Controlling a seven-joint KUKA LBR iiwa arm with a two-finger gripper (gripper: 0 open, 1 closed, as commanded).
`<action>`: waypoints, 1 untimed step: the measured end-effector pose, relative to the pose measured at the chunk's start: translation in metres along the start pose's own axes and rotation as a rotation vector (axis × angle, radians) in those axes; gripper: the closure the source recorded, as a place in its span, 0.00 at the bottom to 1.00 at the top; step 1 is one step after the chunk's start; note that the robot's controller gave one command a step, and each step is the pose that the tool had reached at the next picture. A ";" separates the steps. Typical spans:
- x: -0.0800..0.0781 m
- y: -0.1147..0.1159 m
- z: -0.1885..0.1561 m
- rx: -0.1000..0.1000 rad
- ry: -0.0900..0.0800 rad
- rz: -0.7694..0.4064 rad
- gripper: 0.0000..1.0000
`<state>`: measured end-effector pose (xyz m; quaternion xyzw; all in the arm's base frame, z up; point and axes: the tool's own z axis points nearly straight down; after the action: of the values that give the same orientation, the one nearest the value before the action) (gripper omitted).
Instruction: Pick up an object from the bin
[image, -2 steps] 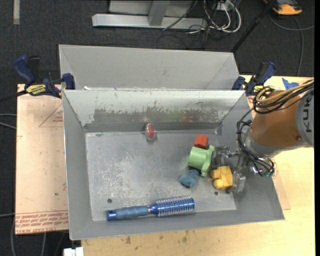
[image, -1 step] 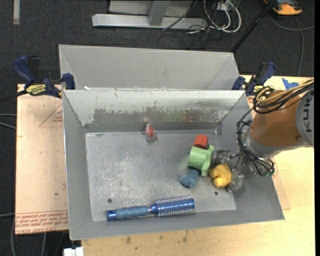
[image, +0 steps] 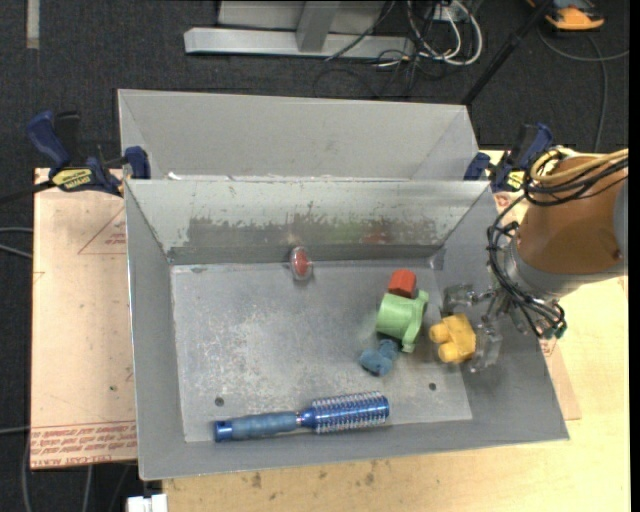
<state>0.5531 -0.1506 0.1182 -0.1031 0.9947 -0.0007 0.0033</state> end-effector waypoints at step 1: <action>-0.001 0.000 -0.006 -0.001 0.003 0.000 1.00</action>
Offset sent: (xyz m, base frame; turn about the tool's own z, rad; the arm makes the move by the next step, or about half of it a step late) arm 0.0000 0.0000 0.0062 0.0000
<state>0.5540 -0.1503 0.1245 -0.1031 0.9947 -0.0001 0.0019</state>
